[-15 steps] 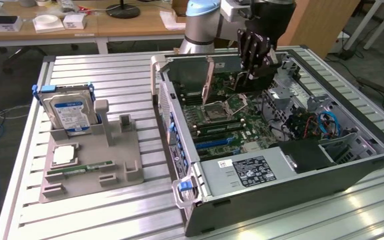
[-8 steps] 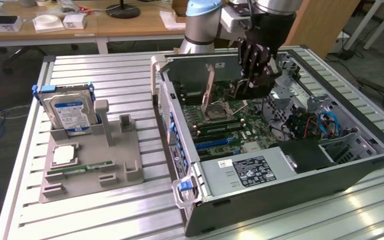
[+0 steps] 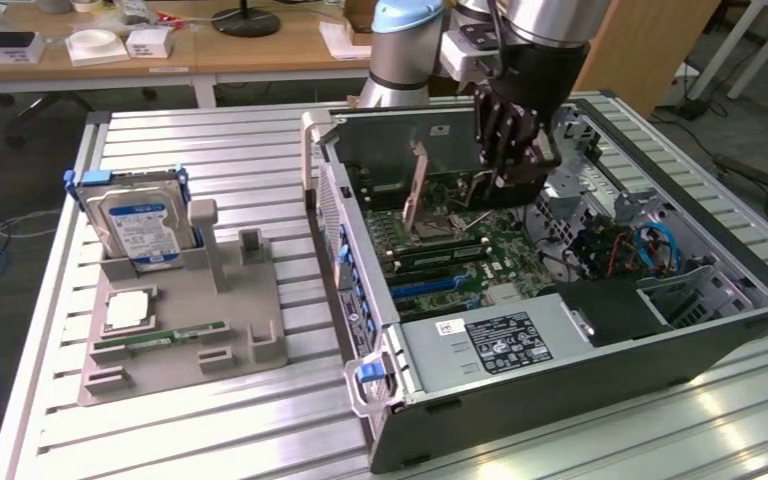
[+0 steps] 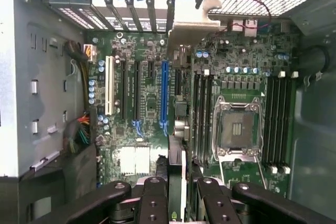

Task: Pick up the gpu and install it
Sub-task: 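Insert the gpu into the slot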

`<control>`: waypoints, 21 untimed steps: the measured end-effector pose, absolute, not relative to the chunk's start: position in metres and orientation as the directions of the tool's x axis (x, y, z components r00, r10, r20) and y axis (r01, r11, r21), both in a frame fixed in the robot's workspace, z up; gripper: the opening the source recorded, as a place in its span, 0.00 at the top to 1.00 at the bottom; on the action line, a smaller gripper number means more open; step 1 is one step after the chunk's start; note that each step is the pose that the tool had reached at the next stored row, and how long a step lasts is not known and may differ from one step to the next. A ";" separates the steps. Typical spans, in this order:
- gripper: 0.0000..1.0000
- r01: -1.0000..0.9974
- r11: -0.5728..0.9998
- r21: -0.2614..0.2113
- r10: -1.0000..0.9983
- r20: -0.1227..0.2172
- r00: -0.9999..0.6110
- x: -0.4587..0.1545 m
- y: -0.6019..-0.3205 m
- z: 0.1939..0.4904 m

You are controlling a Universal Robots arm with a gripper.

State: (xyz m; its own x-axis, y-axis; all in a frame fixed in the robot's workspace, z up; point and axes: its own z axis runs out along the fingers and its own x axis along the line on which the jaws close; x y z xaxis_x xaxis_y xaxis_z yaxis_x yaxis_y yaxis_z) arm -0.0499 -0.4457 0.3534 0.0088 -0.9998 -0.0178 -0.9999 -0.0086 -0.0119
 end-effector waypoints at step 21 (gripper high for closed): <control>0.74 -1.000 0.021 -0.011 -1.000 0.021 -0.021 -0.063 -0.447 0.329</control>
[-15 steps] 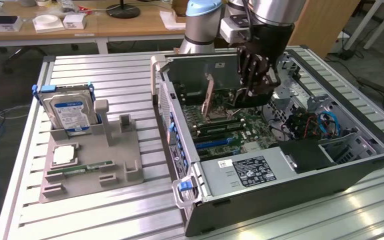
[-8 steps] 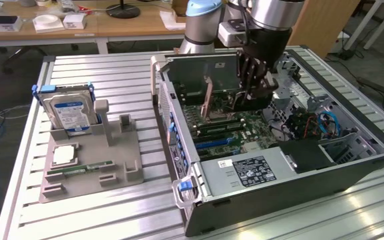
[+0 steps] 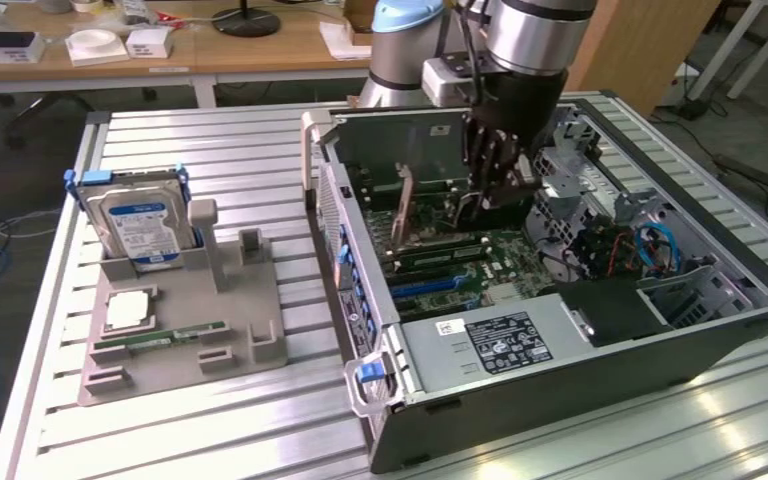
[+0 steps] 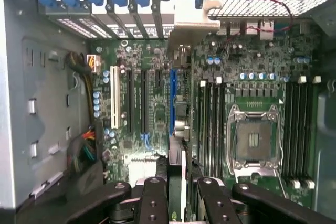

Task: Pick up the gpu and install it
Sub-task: 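Insert the gpu into the slot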

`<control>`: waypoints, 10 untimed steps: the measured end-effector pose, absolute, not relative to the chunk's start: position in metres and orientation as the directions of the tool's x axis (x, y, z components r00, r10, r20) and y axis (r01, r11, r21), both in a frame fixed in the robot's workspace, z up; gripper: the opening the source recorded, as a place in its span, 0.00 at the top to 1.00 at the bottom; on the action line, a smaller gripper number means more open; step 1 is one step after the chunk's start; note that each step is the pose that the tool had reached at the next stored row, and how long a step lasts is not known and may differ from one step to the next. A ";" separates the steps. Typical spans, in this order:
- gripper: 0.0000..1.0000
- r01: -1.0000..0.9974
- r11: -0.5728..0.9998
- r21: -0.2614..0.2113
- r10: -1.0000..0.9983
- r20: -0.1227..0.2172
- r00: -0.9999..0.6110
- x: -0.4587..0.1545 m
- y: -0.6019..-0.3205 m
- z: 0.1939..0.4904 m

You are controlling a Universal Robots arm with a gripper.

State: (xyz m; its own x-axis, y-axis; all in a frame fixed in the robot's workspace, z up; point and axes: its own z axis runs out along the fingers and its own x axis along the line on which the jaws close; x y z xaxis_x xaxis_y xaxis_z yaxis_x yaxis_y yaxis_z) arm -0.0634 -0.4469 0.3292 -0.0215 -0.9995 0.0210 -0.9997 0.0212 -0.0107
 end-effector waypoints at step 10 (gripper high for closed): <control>0.74 -1.000 0.020 -0.011 -1.000 0.021 -0.020 -0.079 -0.447 0.313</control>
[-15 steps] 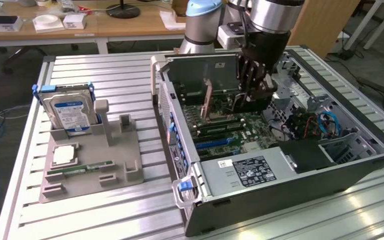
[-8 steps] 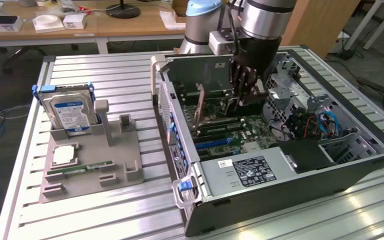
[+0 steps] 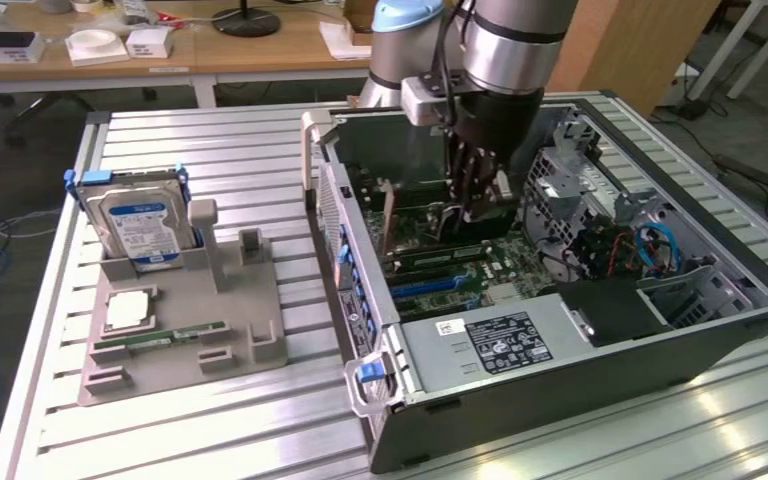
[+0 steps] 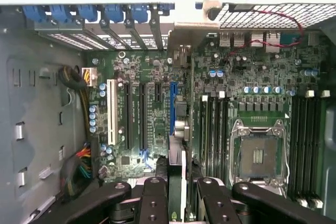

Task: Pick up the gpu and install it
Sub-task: 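Insert the gpu into the slot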

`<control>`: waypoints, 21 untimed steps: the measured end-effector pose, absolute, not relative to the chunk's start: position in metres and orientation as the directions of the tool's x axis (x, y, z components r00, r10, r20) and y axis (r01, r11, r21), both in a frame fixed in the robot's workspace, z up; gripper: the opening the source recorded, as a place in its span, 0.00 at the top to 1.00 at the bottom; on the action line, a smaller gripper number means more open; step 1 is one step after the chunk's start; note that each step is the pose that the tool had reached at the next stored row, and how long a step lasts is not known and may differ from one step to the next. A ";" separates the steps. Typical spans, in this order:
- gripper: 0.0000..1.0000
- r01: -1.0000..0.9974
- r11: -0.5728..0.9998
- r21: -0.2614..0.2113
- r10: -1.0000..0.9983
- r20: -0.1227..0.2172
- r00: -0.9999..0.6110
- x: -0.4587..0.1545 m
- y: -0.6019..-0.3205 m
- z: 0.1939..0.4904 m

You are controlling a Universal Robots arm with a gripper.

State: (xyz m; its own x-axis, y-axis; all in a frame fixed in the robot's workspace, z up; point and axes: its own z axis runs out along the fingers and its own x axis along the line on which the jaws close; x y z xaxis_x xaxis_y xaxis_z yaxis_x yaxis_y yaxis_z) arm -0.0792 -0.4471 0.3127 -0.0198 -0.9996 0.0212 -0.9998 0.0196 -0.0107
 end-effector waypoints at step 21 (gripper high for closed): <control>0.74 -0.999 -0.042 -0.011 -0.999 0.016 0.042 -0.080 -0.449 0.300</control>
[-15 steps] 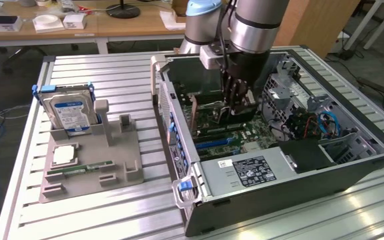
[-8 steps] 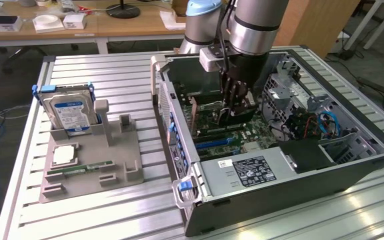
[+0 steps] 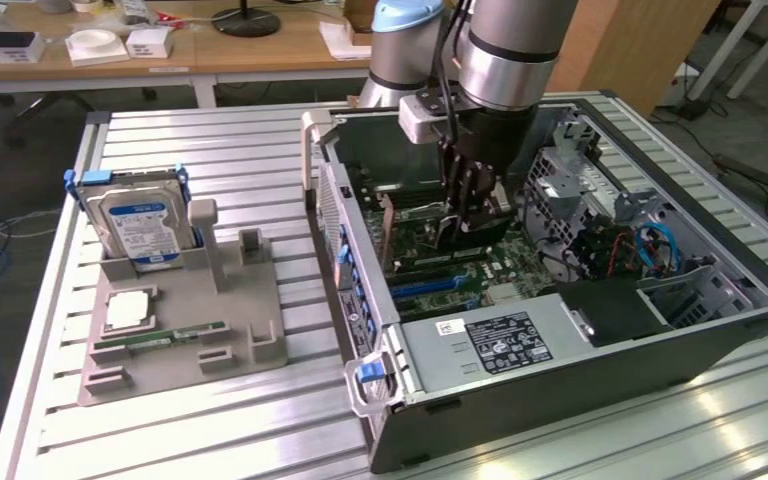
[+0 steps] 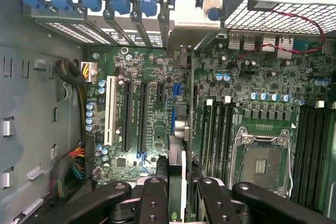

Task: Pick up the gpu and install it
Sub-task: 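Insert the gpu into the slot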

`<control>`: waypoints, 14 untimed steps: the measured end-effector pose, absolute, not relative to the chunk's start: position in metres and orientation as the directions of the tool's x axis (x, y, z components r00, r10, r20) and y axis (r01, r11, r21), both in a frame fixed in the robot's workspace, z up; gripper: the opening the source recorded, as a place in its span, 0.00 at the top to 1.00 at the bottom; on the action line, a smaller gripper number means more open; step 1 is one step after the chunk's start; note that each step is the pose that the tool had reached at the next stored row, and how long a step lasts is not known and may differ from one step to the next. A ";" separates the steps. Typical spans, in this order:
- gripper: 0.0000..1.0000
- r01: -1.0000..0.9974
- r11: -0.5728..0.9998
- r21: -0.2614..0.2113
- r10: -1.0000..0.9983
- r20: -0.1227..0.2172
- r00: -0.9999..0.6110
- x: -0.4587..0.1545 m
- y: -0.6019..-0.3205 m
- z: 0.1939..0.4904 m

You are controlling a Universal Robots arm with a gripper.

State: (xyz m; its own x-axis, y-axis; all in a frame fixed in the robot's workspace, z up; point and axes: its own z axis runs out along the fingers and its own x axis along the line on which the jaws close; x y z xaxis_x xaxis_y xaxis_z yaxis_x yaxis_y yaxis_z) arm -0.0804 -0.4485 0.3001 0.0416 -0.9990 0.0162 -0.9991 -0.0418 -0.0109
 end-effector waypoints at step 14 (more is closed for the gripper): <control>0.74 -0.999 -0.042 -0.019 -0.999 0.016 0.042 -0.082 -0.449 0.290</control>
